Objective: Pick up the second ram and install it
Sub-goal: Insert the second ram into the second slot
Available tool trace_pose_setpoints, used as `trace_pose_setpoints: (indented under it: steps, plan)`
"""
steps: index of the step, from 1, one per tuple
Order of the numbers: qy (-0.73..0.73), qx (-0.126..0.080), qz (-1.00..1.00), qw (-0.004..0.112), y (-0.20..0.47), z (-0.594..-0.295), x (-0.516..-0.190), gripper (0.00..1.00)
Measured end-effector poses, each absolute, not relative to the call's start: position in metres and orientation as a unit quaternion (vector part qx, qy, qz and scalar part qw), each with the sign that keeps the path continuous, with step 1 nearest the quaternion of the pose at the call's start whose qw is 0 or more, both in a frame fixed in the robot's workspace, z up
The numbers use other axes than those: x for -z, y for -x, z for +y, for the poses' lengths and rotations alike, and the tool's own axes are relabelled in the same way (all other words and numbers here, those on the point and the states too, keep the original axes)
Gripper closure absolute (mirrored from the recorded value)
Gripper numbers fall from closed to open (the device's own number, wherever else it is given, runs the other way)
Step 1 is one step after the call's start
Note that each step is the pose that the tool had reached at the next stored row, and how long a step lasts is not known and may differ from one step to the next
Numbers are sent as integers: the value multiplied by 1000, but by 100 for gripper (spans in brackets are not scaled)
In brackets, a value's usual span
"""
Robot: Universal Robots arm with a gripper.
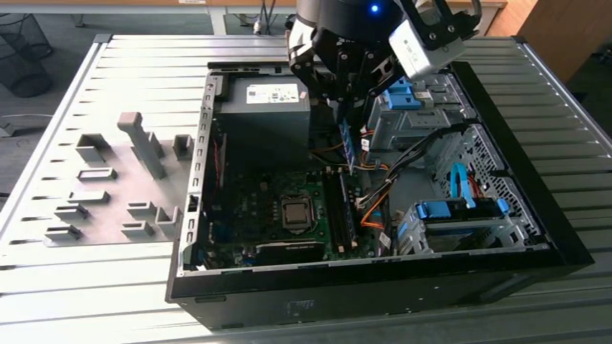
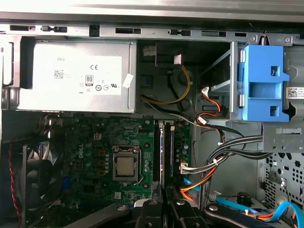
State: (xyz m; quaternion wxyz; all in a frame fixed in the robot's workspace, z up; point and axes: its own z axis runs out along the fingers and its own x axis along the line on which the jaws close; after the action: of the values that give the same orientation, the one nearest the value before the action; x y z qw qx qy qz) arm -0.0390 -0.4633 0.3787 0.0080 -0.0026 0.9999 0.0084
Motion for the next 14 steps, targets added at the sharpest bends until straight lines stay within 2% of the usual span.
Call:
trace_pose_setpoints:
  steps: [14]
  plan:
    - [3,-8,1000,8,39,-463,-368,86]
